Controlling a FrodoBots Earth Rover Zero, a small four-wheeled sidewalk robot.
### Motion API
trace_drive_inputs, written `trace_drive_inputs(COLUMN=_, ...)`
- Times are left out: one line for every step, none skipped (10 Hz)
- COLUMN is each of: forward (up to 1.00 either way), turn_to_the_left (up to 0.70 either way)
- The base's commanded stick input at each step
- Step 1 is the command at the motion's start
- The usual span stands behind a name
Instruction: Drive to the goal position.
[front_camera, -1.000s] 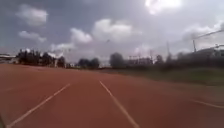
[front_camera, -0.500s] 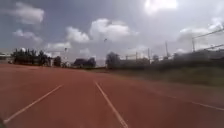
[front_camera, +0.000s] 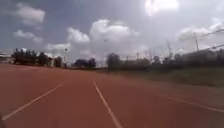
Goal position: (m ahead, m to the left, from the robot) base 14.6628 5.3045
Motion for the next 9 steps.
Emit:
trace_drive_inputs(forward=0.70, turn_to_the_left=0.00)
trace_drive_inputs(forward=0.70, turn_to_the_left=0.00)
trace_drive_inputs(forward=0.70, turn_to_the_left=0.00)
trace_drive_inputs(forward=0.70, turn_to_the_left=0.00)
trace_drive_inputs(forward=0.70, turn_to_the_left=0.00)
trace_drive_inputs(forward=0.70, turn_to_the_left=0.00)
trace_drive_inputs(forward=0.70, turn_to_the_left=0.00)
trace_drive_inputs(forward=0.70, turn_to_the_left=0.00)
trace_drive_inputs(forward=0.70, turn_to_the_left=0.00)
